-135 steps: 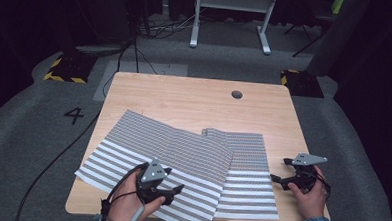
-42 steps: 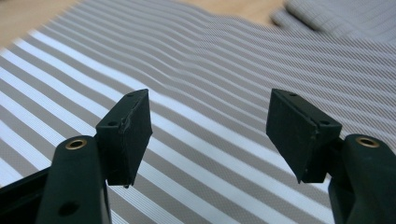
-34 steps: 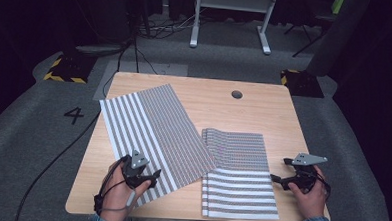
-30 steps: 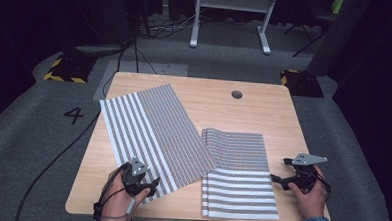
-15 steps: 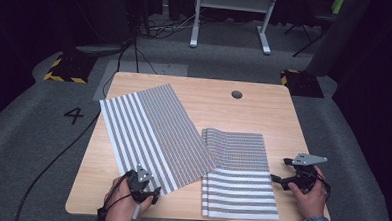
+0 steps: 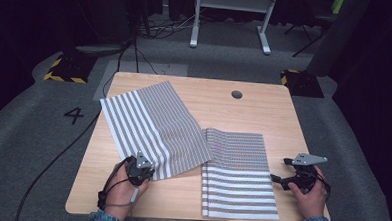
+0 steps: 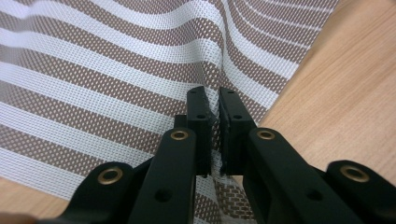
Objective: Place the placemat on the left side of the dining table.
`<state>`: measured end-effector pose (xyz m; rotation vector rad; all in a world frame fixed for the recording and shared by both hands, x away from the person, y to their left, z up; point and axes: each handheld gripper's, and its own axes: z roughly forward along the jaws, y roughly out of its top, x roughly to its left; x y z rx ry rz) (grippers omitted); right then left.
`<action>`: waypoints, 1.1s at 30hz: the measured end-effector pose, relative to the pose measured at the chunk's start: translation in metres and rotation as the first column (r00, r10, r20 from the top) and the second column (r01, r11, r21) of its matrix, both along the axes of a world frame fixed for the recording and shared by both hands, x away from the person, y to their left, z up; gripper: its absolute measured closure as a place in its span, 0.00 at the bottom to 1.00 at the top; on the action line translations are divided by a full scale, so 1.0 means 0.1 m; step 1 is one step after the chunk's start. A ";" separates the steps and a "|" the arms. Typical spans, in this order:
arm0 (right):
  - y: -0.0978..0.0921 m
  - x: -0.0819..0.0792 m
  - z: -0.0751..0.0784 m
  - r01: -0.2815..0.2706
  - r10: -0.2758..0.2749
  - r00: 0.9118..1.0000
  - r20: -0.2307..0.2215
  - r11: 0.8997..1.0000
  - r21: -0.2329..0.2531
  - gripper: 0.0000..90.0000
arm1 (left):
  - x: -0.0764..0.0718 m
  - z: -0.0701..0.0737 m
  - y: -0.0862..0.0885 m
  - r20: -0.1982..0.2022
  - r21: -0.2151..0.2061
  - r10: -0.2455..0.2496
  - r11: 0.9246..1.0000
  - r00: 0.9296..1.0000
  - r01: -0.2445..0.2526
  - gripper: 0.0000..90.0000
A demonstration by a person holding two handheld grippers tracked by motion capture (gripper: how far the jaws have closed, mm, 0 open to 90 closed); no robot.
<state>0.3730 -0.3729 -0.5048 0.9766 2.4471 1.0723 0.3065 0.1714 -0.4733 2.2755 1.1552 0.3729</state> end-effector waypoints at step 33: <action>0.00 0.00 0.00 0.000 0.000 1.000 0.000 1.000 -0.001 0.08 | -0.15 -0.11 0.75 -0.065 0.015 0.438 0.899 0.897 -0.438 0.35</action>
